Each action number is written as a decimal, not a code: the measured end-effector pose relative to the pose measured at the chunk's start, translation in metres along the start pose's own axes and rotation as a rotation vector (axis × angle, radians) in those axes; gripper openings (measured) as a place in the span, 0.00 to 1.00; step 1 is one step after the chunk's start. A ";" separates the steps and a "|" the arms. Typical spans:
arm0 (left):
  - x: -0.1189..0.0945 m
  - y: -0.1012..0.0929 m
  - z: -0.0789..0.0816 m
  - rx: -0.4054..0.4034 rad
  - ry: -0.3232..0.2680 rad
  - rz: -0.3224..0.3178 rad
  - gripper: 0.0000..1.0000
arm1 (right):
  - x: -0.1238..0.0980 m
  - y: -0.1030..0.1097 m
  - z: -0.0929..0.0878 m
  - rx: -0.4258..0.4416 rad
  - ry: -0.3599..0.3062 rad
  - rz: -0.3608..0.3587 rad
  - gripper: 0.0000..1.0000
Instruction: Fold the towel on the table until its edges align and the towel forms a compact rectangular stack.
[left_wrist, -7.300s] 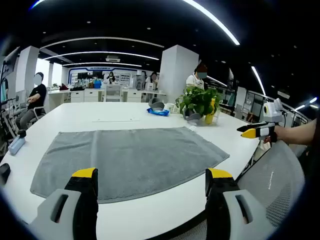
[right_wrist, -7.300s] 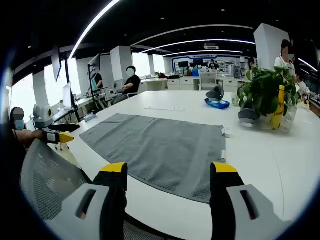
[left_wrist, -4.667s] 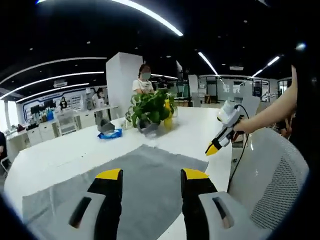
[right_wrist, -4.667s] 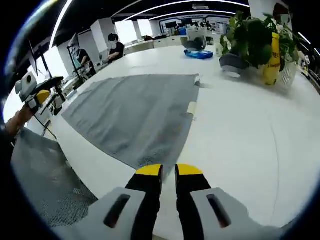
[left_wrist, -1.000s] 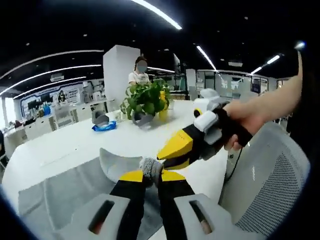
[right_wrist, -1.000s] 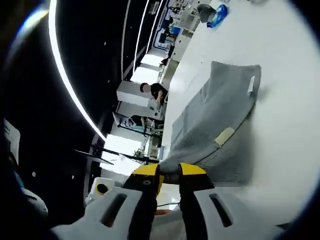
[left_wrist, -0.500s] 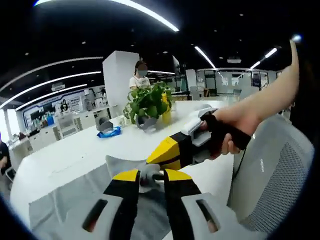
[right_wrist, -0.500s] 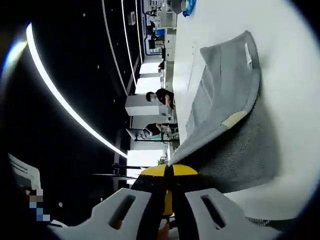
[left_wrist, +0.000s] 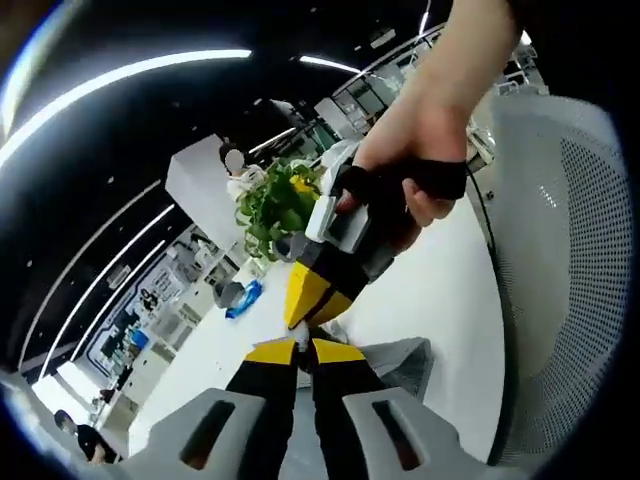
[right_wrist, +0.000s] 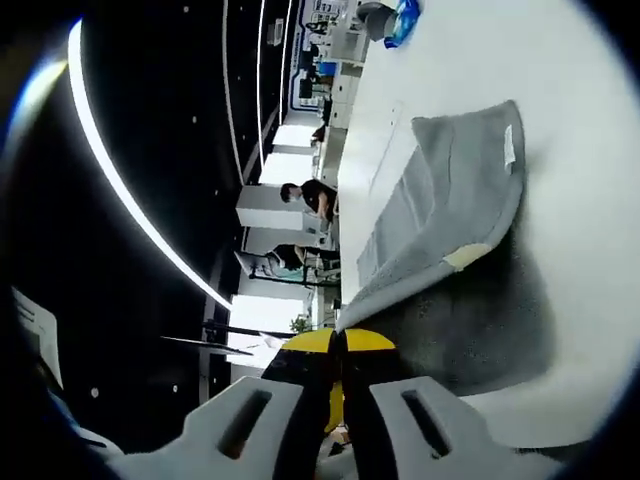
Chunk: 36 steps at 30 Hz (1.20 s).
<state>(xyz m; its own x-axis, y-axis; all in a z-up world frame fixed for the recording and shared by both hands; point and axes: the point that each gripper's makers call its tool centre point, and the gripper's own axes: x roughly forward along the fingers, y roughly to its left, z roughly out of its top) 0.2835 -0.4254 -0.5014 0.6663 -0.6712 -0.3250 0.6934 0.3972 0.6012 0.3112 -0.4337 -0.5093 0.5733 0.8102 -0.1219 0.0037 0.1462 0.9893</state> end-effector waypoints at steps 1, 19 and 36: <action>0.001 0.000 -0.003 -0.013 0.011 -0.004 0.05 | 0.000 0.000 -0.001 -0.004 0.000 0.000 0.00; -0.005 0.011 -0.012 -0.247 -0.014 0.006 0.04 | -0.047 -0.125 0.171 -0.348 -0.267 -0.578 0.16; -0.004 0.020 -0.017 -0.329 -0.034 0.018 0.04 | 0.000 -0.161 0.176 -0.751 -0.028 -0.782 0.09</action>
<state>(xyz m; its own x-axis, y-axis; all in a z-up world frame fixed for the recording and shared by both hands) 0.2997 -0.4046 -0.5004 0.6733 -0.6806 -0.2888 0.7369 0.5861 0.3368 0.4552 -0.5571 -0.6549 0.6485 0.3302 -0.6859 -0.1213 0.9343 0.3352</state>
